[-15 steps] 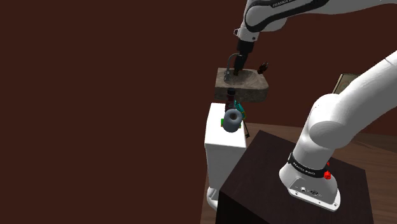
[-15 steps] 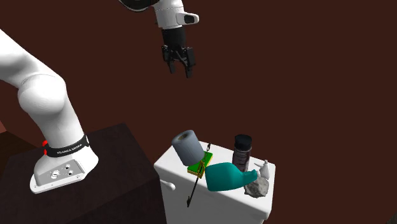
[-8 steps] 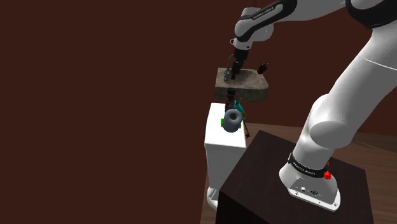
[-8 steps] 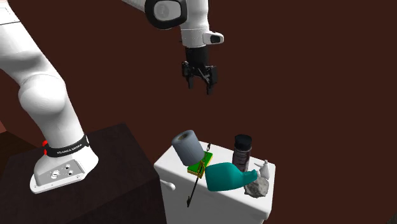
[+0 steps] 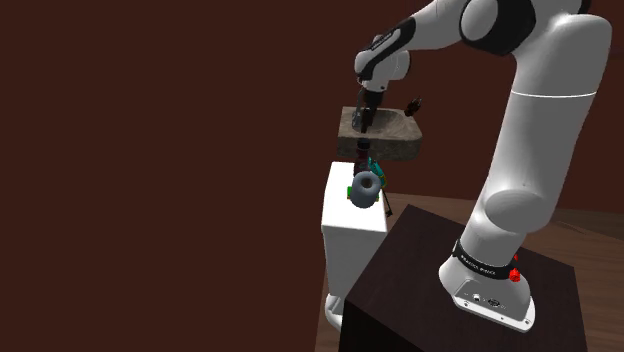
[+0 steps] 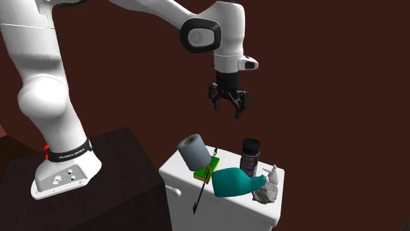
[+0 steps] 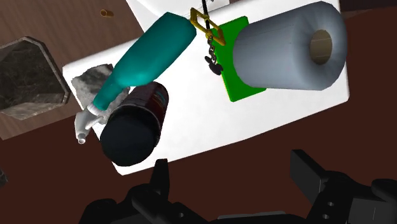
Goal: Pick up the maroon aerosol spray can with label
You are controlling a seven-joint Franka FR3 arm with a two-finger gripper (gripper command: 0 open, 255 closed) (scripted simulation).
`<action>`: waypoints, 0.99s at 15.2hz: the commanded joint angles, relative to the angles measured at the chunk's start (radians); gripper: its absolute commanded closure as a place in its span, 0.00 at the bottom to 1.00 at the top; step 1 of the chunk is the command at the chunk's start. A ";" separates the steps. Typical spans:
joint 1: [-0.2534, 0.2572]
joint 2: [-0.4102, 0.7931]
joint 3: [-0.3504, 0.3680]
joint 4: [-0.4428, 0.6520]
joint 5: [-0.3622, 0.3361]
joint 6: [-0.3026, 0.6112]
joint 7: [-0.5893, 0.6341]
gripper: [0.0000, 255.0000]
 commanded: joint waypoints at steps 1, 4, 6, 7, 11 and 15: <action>-0.029 0.094 0.000 0.065 0.061 0.000 -0.065 0.00; -0.086 0.227 0.019 0.172 0.133 -0.013 -0.137 0.00; -0.129 0.313 0.036 0.250 0.171 -0.026 -0.174 0.00; -0.150 0.355 0.045 0.292 0.187 -0.034 -0.190 0.00; -0.197 0.450 0.068 0.381 0.219 -0.044 -0.219 0.00; -0.204 0.478 0.080 0.369 0.236 -0.007 -0.230 0.00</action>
